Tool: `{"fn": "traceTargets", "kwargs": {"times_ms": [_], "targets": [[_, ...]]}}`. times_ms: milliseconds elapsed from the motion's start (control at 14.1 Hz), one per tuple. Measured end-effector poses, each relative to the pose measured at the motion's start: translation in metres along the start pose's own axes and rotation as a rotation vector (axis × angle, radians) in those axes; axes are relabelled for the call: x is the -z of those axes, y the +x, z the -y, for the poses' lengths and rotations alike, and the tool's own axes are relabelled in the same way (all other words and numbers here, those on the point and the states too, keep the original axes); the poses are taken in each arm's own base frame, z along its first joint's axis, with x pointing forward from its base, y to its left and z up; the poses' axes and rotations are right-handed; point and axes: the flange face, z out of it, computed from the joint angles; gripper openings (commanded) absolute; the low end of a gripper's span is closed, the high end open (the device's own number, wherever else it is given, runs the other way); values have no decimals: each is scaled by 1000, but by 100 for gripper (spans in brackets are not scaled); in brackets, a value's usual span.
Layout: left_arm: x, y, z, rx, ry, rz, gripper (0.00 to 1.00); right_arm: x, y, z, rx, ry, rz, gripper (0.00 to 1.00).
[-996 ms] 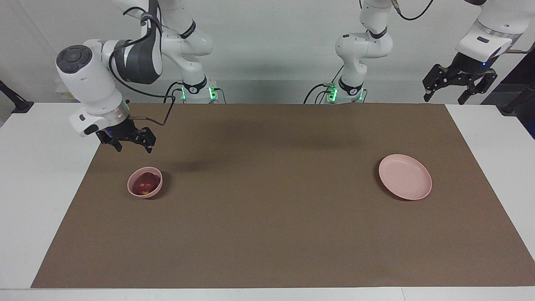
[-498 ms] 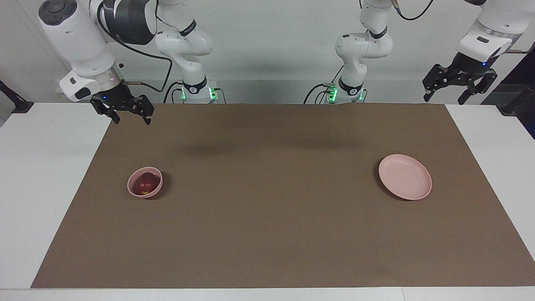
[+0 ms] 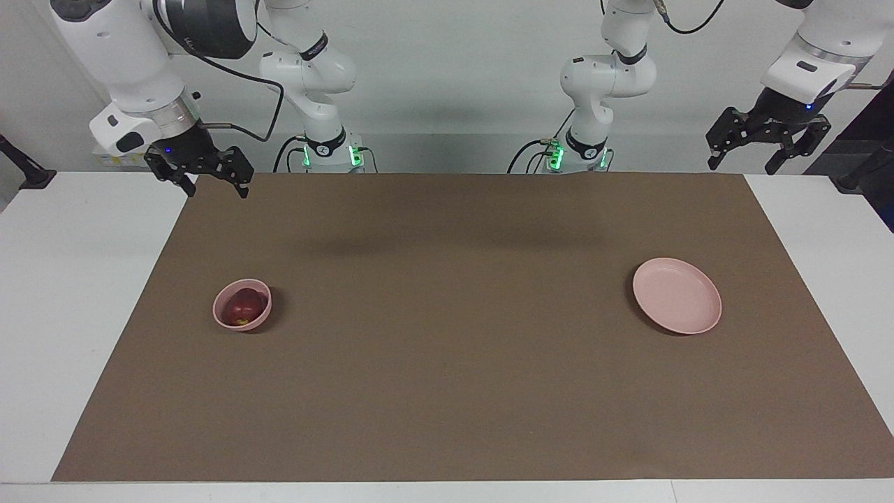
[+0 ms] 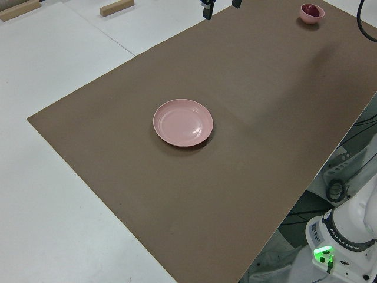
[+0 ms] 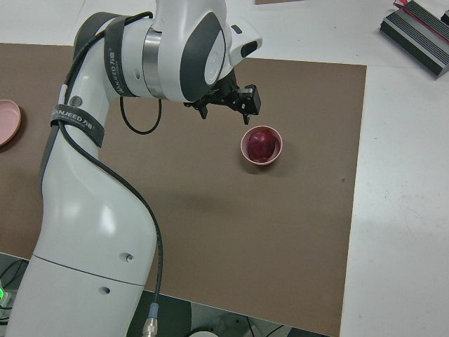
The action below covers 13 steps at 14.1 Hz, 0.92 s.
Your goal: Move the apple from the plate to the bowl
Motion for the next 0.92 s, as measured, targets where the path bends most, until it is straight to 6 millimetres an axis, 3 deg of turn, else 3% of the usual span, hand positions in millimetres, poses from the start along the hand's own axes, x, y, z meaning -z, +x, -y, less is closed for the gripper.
{"fn": "traceTargets", "kwargs": {"times_ms": [213, 569, 924], "targets": [[0, 0, 0, 0, 0, 0, 100, 0, 3, 0, 0, 0, 0, 100], [0, 0, 0, 0, 0, 0, 100, 16, 4, 0, 0, -1, -35, 100], [0, 0, 0, 0, 0, 1, 100, 14, 5, 0, -1, -1, -31, 100]]}}
